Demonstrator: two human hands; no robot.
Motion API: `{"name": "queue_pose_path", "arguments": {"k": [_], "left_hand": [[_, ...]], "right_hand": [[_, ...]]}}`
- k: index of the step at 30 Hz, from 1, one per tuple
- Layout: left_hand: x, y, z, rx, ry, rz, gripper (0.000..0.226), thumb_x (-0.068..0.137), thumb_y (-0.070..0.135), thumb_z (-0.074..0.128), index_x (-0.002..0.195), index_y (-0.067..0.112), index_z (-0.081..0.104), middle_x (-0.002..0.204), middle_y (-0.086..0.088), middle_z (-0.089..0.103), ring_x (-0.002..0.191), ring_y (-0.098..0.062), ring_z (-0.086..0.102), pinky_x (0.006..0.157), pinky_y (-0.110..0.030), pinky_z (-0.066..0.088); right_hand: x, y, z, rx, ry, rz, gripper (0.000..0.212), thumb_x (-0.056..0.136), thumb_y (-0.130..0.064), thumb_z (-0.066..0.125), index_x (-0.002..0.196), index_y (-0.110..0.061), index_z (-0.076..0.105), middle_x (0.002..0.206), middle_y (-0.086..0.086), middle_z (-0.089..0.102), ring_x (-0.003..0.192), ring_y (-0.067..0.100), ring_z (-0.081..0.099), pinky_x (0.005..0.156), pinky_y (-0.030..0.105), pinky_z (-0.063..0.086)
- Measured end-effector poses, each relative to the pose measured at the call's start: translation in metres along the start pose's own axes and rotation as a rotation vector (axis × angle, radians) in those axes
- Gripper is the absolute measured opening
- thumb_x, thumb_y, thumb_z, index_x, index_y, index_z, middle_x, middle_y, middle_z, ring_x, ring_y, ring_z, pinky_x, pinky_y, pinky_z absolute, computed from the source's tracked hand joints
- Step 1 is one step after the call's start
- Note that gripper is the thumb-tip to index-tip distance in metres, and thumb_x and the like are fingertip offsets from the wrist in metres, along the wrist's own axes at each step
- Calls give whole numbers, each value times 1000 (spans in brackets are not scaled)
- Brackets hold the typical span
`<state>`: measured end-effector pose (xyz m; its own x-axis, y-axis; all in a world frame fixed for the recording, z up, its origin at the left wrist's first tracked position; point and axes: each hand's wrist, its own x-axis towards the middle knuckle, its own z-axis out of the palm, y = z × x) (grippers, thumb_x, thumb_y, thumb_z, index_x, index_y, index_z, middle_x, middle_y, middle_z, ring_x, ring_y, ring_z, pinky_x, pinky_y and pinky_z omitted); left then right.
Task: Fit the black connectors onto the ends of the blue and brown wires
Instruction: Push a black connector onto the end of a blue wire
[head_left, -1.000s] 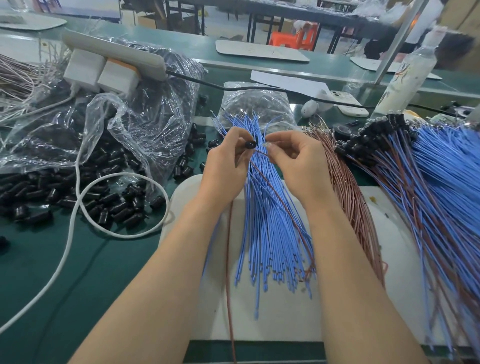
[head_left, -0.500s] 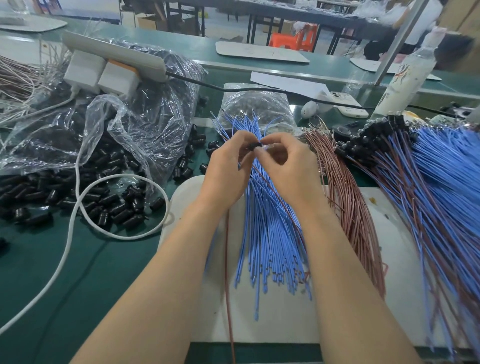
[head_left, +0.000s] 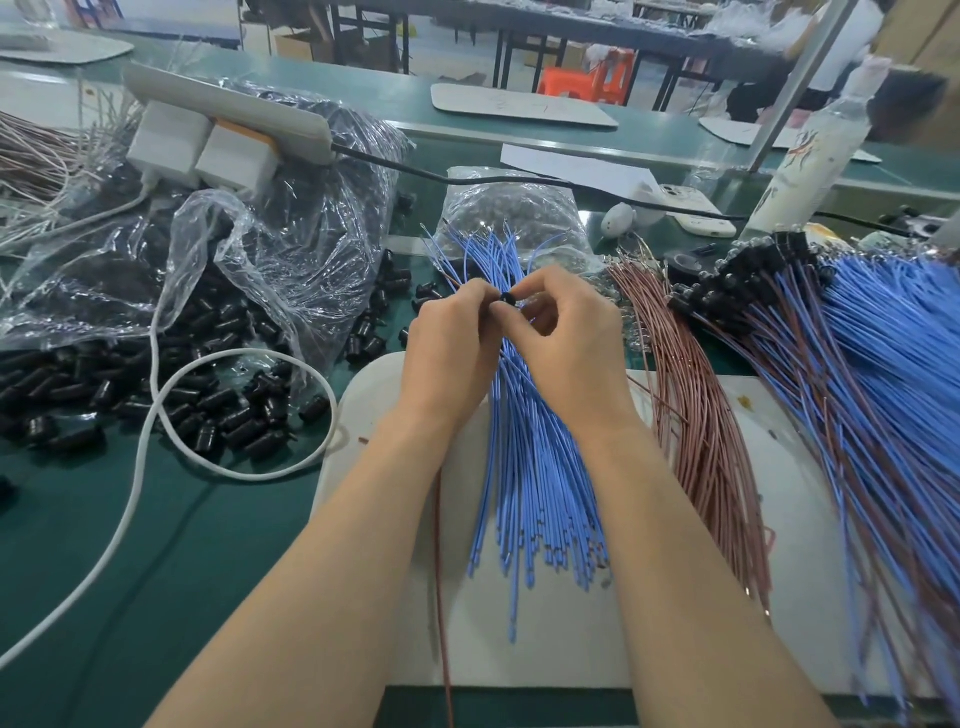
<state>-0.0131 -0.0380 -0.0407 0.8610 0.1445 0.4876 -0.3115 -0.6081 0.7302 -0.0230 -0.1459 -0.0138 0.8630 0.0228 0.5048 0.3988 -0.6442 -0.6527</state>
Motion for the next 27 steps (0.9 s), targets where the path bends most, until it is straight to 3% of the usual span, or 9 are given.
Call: {"name": "queue_pose_path", "arguments": {"k": [5, 10, 15, 19, 22, 27], "left_hand": [[0, -3, -1, -39, 14, -5, 8, 88, 8, 57, 90, 7, 65, 77, -6, 70, 73, -28, 64, 71, -41, 52], [2, -7, 2, -46, 36, -12, 2, 87, 10, 64, 89, 9, 65, 79, -2, 71, 72, -21, 64, 72, -37, 53], [3, -9, 2, -57, 31, 8, 3, 86, 7, 62, 88, 8, 64, 75, -2, 70, 71, -21, 66, 71, -39, 54], [3, -9, 1, -83, 21, -9, 5, 86, 6, 59, 87, 8, 64, 76, -4, 71, 75, -23, 67, 72, -42, 54], [3, -8, 1, -82, 13, -22, 3, 86, 9, 60, 87, 9, 63, 76, -4, 71, 74, -24, 67, 73, -42, 53], [3, -5, -1, -50, 3, -30, 3, 87, 10, 63, 85, 12, 63, 75, 1, 68, 69, -19, 60, 71, -36, 52]], "right_hand": [[1, -1, -5, 83, -68, 51, 9, 85, -21, 69, 93, -16, 67, 78, -1, 67, 71, 12, 62, 72, 25, 51], [5, 2, -17, 189, -54, 111, 11, 92, -12, 59, 98, -16, 67, 79, -1, 69, 73, 9, 66, 75, 28, 55], [7, 2, -24, 328, -107, 165, 9, 93, -8, 57, 99, -11, 62, 80, 0, 71, 69, 5, 69, 68, 18, 54], [7, 0, -24, 229, -116, 115, 10, 89, -11, 63, 97, -15, 68, 88, -3, 70, 84, 10, 67, 84, 31, 55], [7, -2, -23, 224, -107, 102, 11, 88, -9, 64, 97, -13, 69, 88, 0, 70, 84, 13, 66, 85, 36, 54], [5, -3, -20, 139, -73, 31, 6, 87, -9, 65, 91, -13, 68, 79, -4, 67, 75, 6, 63, 77, 21, 53]]}}
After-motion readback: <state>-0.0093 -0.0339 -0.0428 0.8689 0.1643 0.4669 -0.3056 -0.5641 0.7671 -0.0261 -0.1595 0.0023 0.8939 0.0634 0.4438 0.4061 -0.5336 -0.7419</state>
